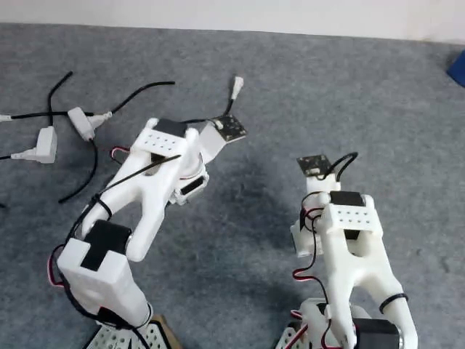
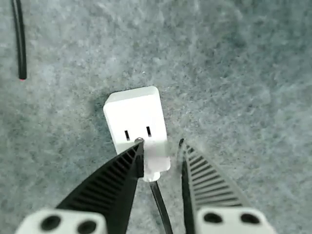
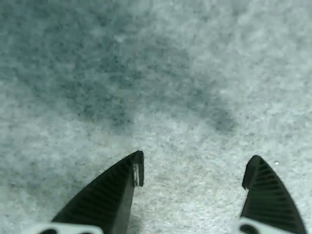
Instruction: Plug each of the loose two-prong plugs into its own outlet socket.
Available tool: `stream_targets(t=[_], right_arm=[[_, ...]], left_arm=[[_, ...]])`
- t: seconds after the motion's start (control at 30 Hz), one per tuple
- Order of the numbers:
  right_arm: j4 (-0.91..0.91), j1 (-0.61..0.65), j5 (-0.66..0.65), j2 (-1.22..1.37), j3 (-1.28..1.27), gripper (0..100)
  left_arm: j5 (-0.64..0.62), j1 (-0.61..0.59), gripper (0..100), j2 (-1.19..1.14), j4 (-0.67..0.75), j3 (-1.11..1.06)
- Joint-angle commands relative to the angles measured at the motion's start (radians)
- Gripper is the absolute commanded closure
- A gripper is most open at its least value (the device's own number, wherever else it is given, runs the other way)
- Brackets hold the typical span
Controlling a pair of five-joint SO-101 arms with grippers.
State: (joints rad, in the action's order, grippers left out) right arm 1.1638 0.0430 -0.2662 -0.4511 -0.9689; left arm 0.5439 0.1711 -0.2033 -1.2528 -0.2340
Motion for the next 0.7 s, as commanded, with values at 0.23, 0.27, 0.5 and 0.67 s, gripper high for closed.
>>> stream_targets(t=[0.23,0.27,0.5,0.67], right_arm=[[-0.001,0.007,0.005,-0.035,0.002,67.7],[-0.001,0.007,0.005,-0.035,0.002,67.7],[-0.001,0.007,-0.025,-0.035,0.002,67.7],[-0.005,-0.042,-0.029,-0.035,0.002,67.7]], left_arm=[[-0.012,0.054,87,-0.005,0.028,-0.033],[-0.012,0.079,87,-0.021,0.028,-0.041],[-0.071,0.245,87,-0.124,0.018,-0.018],[-0.075,0.341,87,-0.124,-0.071,0.018]])
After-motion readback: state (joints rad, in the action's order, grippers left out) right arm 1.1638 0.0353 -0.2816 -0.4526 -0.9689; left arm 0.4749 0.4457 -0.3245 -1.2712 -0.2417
